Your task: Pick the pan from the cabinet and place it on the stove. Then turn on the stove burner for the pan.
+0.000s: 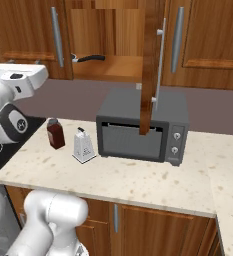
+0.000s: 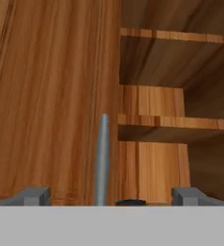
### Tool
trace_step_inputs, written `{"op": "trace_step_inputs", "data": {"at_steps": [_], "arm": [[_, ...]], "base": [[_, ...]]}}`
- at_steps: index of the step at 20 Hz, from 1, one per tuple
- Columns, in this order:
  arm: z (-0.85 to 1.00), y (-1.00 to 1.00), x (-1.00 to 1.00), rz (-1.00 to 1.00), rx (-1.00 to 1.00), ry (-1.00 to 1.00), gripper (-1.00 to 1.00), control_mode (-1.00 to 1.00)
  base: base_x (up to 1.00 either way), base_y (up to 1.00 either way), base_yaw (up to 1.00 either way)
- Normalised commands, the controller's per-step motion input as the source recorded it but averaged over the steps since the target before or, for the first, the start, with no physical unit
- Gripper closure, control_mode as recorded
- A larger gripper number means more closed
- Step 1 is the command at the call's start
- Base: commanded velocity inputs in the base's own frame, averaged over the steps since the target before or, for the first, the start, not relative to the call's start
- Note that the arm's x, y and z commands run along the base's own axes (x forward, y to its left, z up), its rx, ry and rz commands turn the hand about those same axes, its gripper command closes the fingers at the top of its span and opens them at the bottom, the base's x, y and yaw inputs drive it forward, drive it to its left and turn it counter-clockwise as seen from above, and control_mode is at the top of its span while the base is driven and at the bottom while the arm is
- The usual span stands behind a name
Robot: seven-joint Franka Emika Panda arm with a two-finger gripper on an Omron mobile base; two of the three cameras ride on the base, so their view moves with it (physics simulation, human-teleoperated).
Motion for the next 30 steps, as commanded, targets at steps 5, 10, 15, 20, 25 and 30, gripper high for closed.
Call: {"op": "trace_step_inputs", "data": {"at_steps": [5,10,15,20,25,30], "arm": [[0.2,0.07,0.41,0.06,0.16,-0.1,-1.0,-1.0],[0.07,0.0,0.59,0.05,0.11,0.0,-1.0,-1.0],[0.0,0.02,0.61,0.04,0.03,0.04,-1.0,-1.0],[0.0,0.01,0.59,0.04,0.0,0.04,-1.0,-1.0],[0.0,0.0,0.49,0.01,0.0,0.03,-1.0,-1.0],[0.0,0.0,0.35,0.0,-0.02,0.0,-1.0,-1.0]], "base": [[0.0,0.0,0.0],[0.0,0.0,0.0],[0.0,0.0,0.0],[0.0,0.0,0.0],[0.0,0.0,0.0],[0.0,0.0,0.0]]}}
